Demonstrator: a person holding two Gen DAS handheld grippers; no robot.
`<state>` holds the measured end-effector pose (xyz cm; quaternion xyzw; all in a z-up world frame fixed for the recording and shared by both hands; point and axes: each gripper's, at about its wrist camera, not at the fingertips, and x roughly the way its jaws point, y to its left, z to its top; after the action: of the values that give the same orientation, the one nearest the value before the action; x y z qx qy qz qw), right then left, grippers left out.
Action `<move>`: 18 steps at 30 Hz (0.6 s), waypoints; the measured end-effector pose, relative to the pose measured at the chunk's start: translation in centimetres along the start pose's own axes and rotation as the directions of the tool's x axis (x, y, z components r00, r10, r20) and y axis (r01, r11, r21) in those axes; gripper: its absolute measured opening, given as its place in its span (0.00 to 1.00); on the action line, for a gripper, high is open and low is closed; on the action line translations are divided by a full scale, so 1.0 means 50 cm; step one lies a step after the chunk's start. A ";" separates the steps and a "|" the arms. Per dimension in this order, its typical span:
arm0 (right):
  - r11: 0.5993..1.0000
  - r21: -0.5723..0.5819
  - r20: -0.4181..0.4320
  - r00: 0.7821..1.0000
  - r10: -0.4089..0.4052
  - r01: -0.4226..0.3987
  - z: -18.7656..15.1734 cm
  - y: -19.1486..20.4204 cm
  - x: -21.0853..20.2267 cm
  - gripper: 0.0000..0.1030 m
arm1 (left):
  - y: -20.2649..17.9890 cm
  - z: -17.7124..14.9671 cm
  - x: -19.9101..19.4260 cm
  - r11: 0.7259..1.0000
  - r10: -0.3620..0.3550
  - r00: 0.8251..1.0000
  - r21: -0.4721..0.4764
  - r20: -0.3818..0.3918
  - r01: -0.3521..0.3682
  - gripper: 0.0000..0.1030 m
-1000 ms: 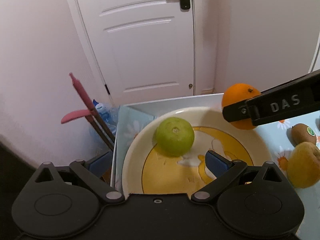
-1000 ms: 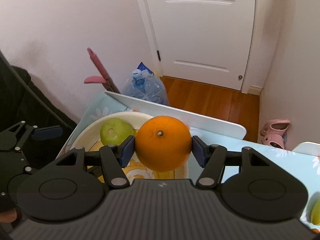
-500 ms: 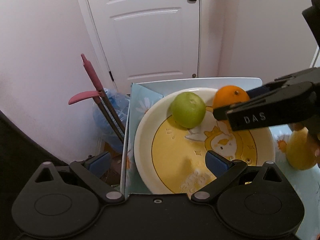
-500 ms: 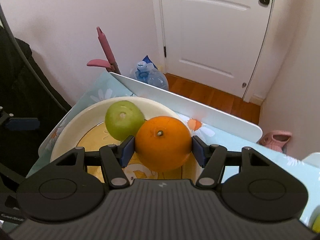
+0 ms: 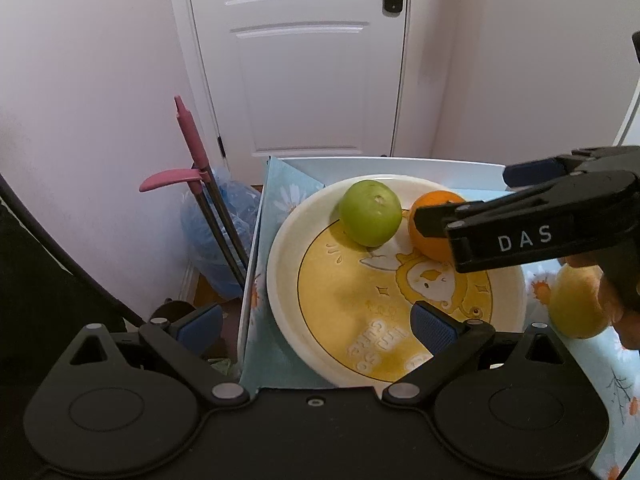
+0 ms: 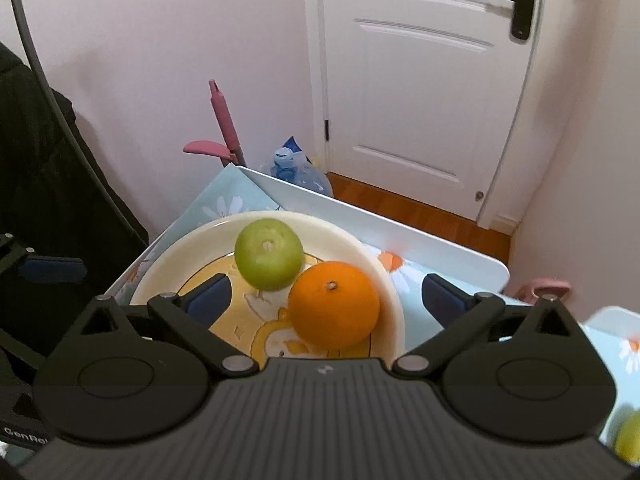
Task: Organize fruits
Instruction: 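Lower the orange into the bowl beside the apple and open the right tool, then move both tools back over the loose fruits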
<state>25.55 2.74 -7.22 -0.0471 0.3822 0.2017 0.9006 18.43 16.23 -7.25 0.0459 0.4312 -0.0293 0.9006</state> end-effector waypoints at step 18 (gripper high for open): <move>0.981 0.160 0.077 0.989 -0.127 0.113 -0.039 0.012 -0.247 1.00 | -0.023 0.003 -0.145 0.996 -0.023 0.990 0.085 0.137 0.011 0.99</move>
<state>16.27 -1.22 0.21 0.0088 0.3537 0.1186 0.9278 13.88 15.19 -1.55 0.0781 0.3668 -0.0582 0.9252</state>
